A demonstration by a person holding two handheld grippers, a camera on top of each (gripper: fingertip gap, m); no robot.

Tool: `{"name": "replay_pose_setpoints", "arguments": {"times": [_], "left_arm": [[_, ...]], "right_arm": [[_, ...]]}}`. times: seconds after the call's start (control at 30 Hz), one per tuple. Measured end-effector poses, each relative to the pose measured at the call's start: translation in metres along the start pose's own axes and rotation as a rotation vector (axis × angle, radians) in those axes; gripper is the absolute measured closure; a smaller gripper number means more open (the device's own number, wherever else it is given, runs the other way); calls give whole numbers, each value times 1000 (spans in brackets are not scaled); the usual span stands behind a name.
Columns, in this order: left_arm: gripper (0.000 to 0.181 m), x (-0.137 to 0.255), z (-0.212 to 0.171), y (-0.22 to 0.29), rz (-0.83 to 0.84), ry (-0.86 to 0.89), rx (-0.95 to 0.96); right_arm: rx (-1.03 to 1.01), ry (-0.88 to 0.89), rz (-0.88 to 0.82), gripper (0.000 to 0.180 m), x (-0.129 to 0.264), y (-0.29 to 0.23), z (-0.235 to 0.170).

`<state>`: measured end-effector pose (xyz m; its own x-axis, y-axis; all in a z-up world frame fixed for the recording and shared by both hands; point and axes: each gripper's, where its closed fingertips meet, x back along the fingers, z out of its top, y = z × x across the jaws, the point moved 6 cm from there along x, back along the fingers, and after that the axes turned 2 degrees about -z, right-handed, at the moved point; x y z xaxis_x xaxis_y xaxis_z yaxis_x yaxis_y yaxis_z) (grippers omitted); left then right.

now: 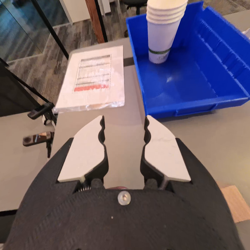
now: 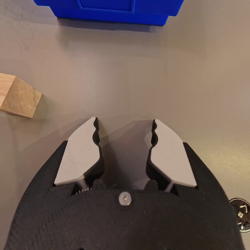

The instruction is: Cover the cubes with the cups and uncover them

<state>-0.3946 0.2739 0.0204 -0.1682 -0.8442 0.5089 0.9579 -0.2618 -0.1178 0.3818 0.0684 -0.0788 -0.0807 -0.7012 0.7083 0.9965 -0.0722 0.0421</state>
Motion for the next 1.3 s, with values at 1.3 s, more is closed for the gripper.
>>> {"name": "replay_pose_setpoints", "arguments": {"times": [1.3], "left_arm": [[162,-208,162,80,-332,-14,-1207]], "right_arm": [[10,3,11,108,0,-1,0]]}}
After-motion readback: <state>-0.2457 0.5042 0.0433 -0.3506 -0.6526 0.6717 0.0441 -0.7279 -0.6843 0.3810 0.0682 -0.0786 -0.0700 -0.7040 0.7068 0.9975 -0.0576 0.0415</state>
